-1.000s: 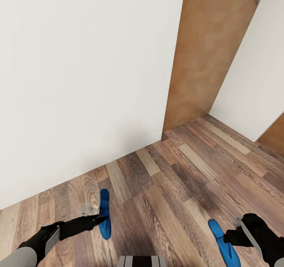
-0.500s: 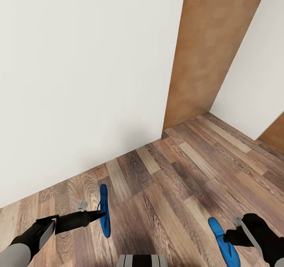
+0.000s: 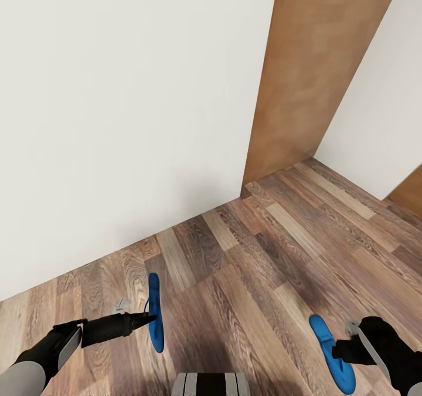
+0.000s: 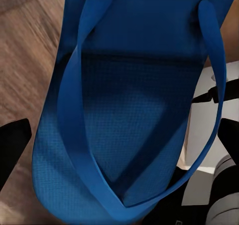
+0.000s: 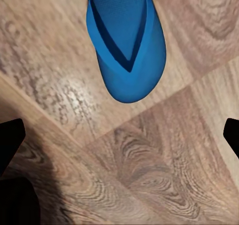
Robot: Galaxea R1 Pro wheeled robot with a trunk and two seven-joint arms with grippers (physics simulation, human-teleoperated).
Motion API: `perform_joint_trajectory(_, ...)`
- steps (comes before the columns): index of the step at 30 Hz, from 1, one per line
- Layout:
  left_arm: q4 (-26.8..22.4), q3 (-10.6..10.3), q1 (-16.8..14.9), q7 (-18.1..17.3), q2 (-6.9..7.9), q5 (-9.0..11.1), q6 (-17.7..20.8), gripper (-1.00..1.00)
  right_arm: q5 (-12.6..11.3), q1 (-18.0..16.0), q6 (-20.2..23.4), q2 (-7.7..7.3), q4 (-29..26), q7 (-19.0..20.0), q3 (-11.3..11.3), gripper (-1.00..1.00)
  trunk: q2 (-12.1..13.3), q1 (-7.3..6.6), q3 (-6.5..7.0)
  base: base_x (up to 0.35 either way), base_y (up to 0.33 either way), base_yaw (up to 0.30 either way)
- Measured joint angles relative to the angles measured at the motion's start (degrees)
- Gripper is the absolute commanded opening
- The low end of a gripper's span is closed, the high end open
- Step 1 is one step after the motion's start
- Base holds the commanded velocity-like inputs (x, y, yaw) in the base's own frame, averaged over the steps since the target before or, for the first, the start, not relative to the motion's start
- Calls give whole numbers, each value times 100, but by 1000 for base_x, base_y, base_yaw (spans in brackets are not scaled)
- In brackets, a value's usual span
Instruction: In the bedroom, move the book from the bed onto either nightstand, and place the two sandals side by side next to the bed.
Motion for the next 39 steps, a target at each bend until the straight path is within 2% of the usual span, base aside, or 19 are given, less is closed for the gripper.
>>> perform_joint_trajectory(17, 0, 5, 0, 0, 9, 0, -1, -100, 8, 0, -8, 4, 0, 3, 7, 100, -23, 44, -377, 0, 0, 0)
perform_joint_trajectory(19, 0, 5, 0, 0, 9, 1, 0, -100, 6, 1, -262, 2, 0, 8, 9, 100, -26, 49, -421, 0, 0, 0)
perform_joint_trajectory(22, 0, 5, -1, 5, 9, 0, 0, -100, -13, 6, -1079, 1, 1, 22, 12, 100, -30, 57, -488, 0, 0, 0)
perform_joint_trajectory(25, 0, 5, 0, 8, 9, 0, -1, -100, -16, 13, -1537, -1, 5, 76, 16, 100, -34, 64, -554, 0, 0, 0)
perform_joint_trajectory(31, 0, 5, 0, 9, 9, 0, -1, -100, 2, 17, -1776, -30, 3, 570, 16, 100, -42, 80, -687, 0, 0, 0)
perform_joint_trajectory(39, 0, 5, 0, 9, 9, 0, -2, -100, 7, 17, -1799, -38, 1, 676, 16, 100, -52, 100, -865, 0, 0, 0)
